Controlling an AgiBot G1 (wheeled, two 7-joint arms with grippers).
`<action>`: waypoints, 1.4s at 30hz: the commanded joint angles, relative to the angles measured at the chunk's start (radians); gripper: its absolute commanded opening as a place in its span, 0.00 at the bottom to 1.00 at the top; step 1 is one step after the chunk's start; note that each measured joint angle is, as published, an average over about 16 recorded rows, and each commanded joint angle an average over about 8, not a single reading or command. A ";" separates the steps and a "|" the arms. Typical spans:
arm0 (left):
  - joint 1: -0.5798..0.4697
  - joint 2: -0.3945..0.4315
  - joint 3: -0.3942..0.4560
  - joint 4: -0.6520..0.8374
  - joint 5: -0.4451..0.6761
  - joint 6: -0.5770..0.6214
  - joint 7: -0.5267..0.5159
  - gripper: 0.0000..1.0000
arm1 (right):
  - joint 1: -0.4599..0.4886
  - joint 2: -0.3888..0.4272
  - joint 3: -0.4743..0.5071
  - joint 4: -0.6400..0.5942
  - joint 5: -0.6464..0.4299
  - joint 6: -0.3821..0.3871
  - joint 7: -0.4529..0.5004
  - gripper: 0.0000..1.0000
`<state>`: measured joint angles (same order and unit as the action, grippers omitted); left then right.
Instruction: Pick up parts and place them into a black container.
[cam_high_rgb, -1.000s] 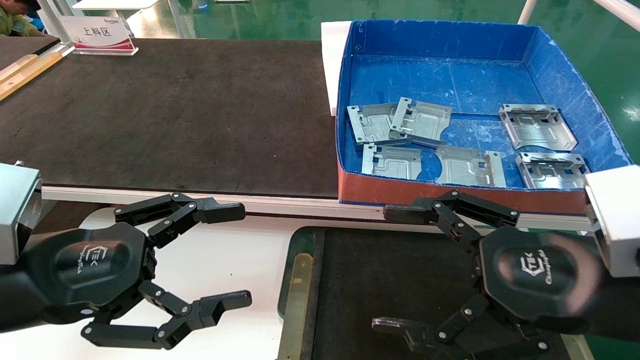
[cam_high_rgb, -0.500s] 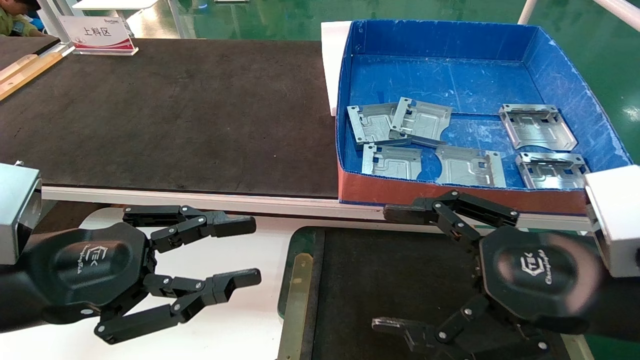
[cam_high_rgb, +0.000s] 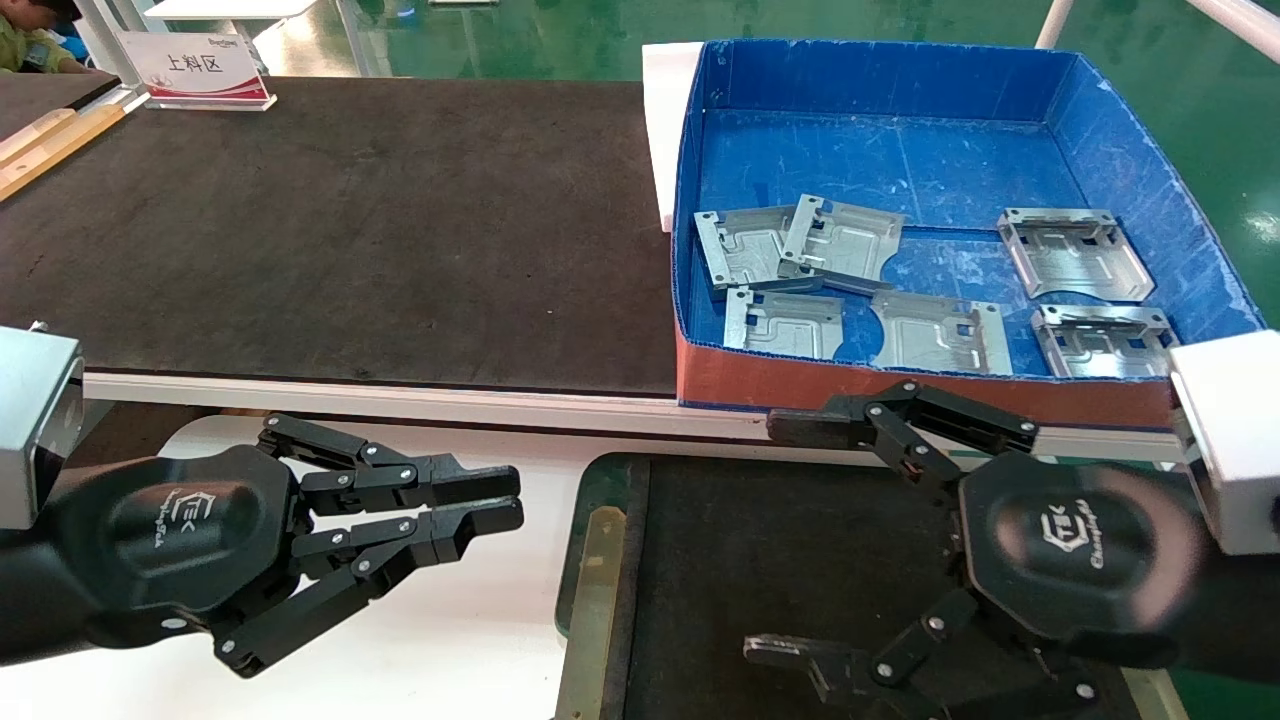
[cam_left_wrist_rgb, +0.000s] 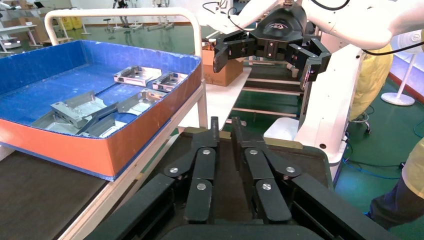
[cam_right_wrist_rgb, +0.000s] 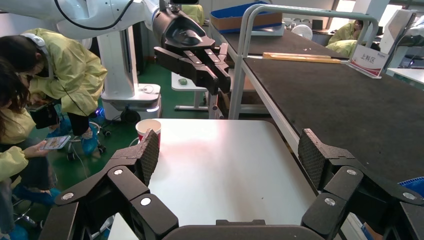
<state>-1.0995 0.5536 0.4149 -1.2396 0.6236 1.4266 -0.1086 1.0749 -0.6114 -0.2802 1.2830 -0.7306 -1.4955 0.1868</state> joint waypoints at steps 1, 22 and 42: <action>0.000 0.000 0.000 0.000 0.000 0.000 0.000 0.00 | 0.000 0.000 0.000 0.000 0.000 0.000 0.000 1.00; 0.000 0.000 0.000 0.000 0.000 0.000 0.000 1.00 | 0.054 -0.023 -0.005 -0.065 -0.059 0.045 -0.026 1.00; 0.000 0.000 0.000 0.000 0.000 0.000 0.000 1.00 | 0.428 -0.212 -0.053 -0.786 -0.239 0.109 -0.228 1.00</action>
<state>-1.0995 0.5536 0.4149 -1.2395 0.6236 1.4266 -0.1086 1.5030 -0.8175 -0.3358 0.5104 -0.9771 -1.3725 -0.0455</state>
